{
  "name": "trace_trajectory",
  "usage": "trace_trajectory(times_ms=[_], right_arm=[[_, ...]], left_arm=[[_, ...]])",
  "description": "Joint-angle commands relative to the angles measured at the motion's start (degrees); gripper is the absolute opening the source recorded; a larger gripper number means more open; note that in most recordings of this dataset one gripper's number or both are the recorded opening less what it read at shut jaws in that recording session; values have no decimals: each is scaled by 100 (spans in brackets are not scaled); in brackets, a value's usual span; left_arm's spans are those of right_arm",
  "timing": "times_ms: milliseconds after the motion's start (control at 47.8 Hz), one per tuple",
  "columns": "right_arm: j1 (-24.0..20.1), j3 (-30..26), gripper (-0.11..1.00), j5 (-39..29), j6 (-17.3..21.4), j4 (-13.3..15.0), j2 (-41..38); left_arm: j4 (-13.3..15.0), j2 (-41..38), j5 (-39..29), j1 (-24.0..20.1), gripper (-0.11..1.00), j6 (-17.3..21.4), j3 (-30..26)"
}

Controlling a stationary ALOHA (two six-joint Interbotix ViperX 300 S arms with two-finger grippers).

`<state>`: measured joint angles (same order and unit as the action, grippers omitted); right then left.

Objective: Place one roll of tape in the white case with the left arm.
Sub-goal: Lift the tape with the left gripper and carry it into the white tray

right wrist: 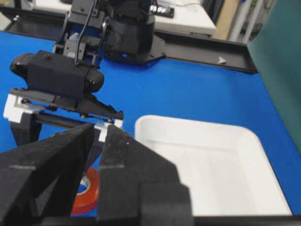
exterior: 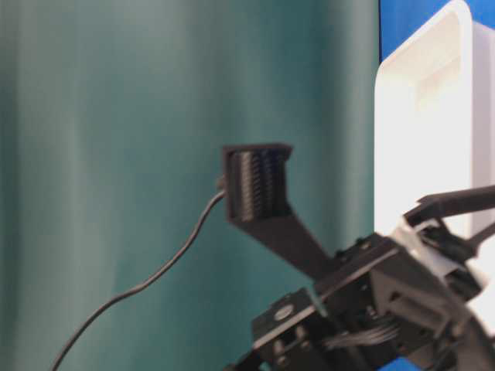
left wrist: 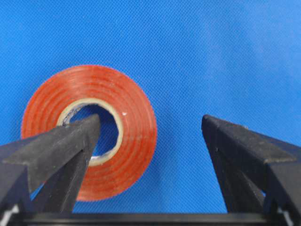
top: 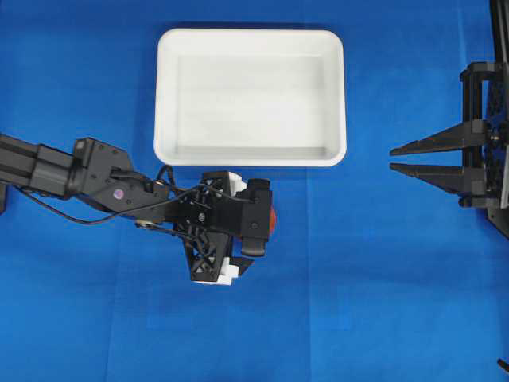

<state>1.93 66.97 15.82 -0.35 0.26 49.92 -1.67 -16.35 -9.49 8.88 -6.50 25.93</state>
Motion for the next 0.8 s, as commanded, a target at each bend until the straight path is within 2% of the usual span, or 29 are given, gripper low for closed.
trace_trajectory(times_ms=[0,126,188,272,398,439,774], right_arm=[[9,-70,-11,9,9,-9,-35],[9,-70,-11,-18,9,-9,-26],[9,-70,-11,-18,9,-9,-35],[9,-70,-11,-18,9,-9,-35],[9,-62,-11,-18,9,-9,-62],[9,-62,-11,-18,9,-9,-70],[9,-62,-11,-114,18,-9,-105]], left_arm=[[-18,0,9,-9,90,0,-158],[-9,-79,-105,-9,88,-9,-167],[-9,-97,-202,-9,82,-9,-167],[-18,-97,-281,-9,67,0,-167],[-18,-70,-536,-9,33,9,-246],[-26,-62,-642,-9,26,9,-299],[-53,466,-1424,123,26,44,-642]])
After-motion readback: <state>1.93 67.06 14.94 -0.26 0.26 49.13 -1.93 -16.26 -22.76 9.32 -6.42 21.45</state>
